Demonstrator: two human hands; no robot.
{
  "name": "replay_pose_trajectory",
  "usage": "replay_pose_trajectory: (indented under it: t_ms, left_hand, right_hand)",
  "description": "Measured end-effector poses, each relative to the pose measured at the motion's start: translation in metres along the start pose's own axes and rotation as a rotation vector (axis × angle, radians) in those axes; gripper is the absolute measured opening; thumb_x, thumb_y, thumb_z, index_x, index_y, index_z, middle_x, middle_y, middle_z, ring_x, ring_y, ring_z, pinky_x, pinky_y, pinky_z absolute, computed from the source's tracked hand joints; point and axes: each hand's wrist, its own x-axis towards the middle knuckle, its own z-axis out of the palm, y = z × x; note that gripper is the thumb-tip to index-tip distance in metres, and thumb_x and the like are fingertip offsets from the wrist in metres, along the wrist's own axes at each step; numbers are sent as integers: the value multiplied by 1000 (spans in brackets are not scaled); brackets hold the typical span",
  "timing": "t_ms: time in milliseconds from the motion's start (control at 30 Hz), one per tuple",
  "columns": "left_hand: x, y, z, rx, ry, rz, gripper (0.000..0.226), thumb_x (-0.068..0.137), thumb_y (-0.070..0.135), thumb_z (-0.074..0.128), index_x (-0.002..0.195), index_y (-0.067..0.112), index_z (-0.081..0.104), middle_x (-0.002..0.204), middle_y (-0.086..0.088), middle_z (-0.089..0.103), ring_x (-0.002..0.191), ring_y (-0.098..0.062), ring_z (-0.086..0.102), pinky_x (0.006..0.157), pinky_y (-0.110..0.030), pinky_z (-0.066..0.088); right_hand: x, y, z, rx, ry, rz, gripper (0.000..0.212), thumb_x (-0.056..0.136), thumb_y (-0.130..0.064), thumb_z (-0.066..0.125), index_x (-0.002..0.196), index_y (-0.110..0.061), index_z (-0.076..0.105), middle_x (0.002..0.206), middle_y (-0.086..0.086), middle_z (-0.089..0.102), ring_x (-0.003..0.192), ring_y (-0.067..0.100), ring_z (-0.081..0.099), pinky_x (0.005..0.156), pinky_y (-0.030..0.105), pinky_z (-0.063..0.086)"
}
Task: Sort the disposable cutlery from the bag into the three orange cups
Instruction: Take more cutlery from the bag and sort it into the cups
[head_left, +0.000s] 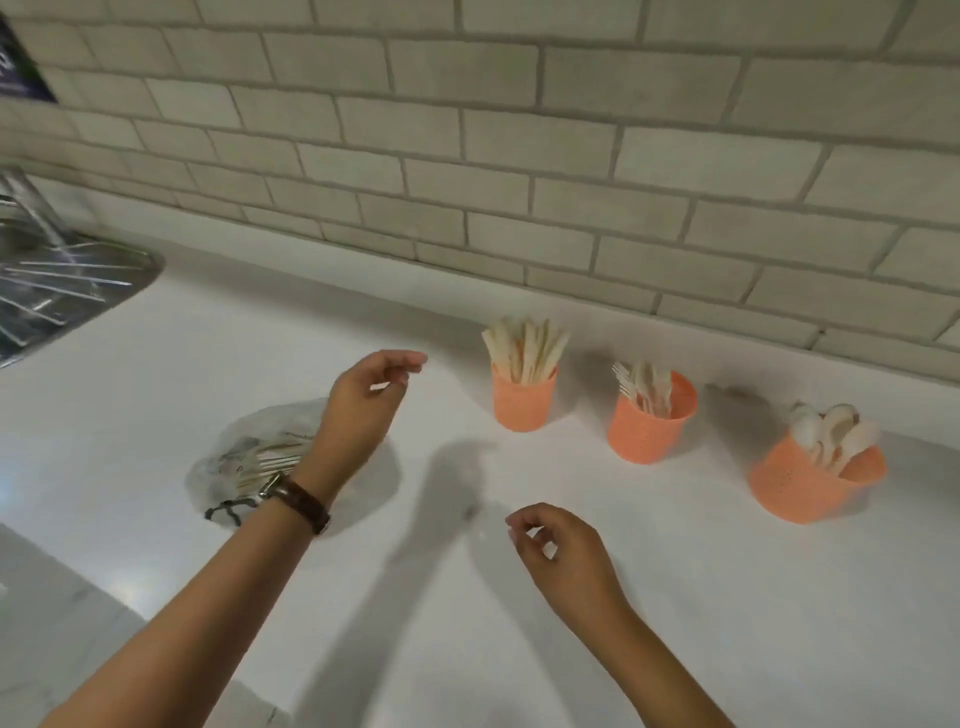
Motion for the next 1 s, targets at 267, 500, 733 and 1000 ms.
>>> replay_pose_trajectory:
  t_ms: [267,500,733,1000]
  left_hand:
    - [-39,-83,-117,322,-159,-157,37,88,-1,53,79,33,64,90,20,64,81,15,60,69,1,41]
    - [-29,-122,-155,718,-509,-114,32,94,10,43,115,19,65,117,1,67,104,-14,62,88,-17,43]
    - [-10,-139,-150,744,-661,55,35,87,4,43,109,14,67,114,-3,65,105,-20,60,91,-23,43]
    - [19,-157,-112,1209,-649,6,60,94,18,41,143,-5,17,141,-22,37,130,-35,35,113,-36,24]
  right_hand:
    - [29,-59,109,117,50,116,17,81,-31,70,76,-21,56,61,-19,58,52,6,47,52,12,39]
    - [71,-106,180,76,143,-68,39,64,-24,84,67,-28,45,101,-14,45,85,0,53,70,8,41]
    - [95,-118,195,-193,37,-59,48,69,16,44,77,-25,68,124,-11,39,110,14,46,81,18,42]
    - [120,-139,178,-411,-48,-101,79,66,13,37,134,-27,44,149,-8,27,118,26,39,95,32,44]
